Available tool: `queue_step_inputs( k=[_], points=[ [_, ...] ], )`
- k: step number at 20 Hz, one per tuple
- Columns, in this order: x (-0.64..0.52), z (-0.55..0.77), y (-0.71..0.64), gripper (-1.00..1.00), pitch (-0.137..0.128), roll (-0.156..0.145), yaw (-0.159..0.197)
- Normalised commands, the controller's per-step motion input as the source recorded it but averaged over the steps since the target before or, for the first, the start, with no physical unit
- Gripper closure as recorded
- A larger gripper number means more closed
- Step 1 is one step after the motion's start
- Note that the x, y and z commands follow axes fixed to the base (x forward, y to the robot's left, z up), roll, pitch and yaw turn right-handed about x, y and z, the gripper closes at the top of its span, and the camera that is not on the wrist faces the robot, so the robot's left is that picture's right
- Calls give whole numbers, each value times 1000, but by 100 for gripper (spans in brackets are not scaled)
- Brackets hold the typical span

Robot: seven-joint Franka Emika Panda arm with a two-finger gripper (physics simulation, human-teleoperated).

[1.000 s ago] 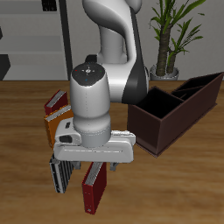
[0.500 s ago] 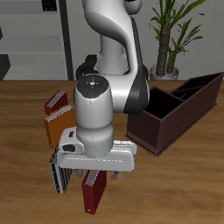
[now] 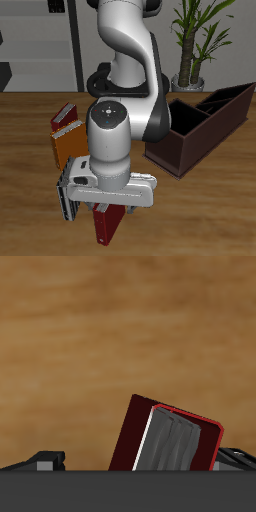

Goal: Place the left red book into the left desk caddy's back compartment and place the striped book into the left desk caddy's left compartment and place the right red book into the left desk caddy's front compartment

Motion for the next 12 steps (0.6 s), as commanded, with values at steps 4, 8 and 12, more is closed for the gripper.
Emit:
queue_step_inputs(
  k=[4,8,12],
  points=[
    [-18,-204,-35,100,16,-23,-31],
    [-31,66,23,100,-13,0,-12],
    [-74,222,72,100,-28,4,-6]
  ],
)
